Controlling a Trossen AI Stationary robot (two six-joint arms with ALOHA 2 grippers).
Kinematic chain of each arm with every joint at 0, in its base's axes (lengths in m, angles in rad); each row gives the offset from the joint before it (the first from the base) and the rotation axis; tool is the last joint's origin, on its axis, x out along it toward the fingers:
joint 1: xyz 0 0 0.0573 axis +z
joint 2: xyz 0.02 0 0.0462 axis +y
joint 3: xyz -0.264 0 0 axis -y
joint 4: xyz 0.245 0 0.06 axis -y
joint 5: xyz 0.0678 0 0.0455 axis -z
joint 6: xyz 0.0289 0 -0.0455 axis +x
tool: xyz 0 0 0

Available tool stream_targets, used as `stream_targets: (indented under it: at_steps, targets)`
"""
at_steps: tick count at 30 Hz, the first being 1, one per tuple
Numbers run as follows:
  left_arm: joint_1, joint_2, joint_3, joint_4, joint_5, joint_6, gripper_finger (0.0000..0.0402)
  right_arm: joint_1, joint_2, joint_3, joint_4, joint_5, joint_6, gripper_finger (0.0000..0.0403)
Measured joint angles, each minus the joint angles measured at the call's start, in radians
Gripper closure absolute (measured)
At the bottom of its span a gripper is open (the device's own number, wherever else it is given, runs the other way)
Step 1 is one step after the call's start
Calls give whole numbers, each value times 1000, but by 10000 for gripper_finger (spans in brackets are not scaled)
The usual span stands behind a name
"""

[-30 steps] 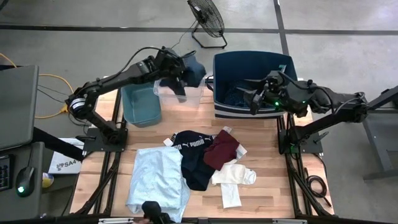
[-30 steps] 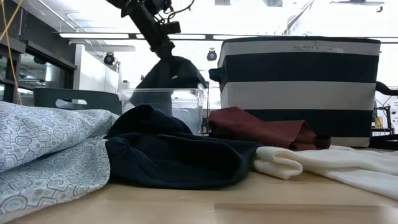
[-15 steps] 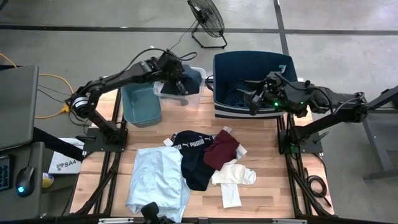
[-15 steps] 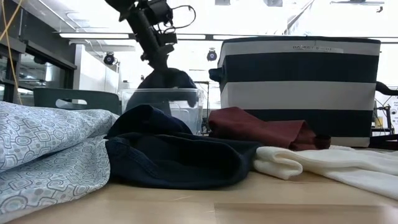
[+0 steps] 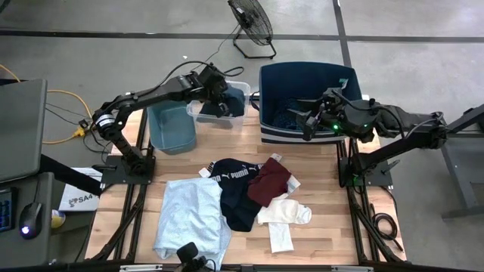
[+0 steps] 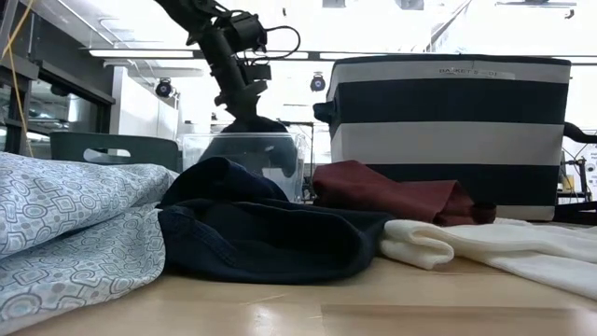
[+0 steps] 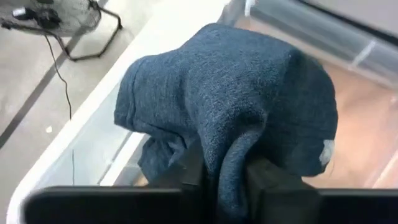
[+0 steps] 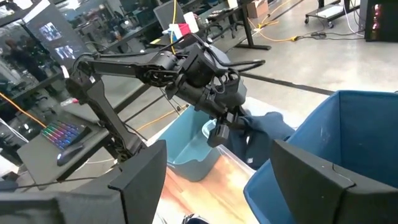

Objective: Pick & Place Cloths
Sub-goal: Put the blue shorts into the transparent bin, then put the red boxer shorts into the transparent bin

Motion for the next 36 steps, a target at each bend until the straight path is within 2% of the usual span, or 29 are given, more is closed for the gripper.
stream_targets:
  at_steps: [8, 10, 13, 20, 26, 36]
  targets:
    - [-1, -7, 0, 2, -6, -1, 170, 1, 0, 0, -5, -5, 0, 128]
    - [-1, -14, 0, 2, -8, -14, 141, 1, 0, 0, -6, -5, 0, 128]
    - [-1, -34, 0, -2, -9, -38, 119, 1, 0, 0, -10, -21, 0, 128]
    - [-15, -134, 1, -12, 49, -79, 133, 1, 0, 0, -84, -90, 45, 128]
    - [-95, -240, 2, -13, 67, -71, 165, 37, 5, -22, -183, -137, 79, 128]
    - [-282, -299, 2, -17, 59, -181, 213, 158, 6, -239, -154, -140, 145, 128]
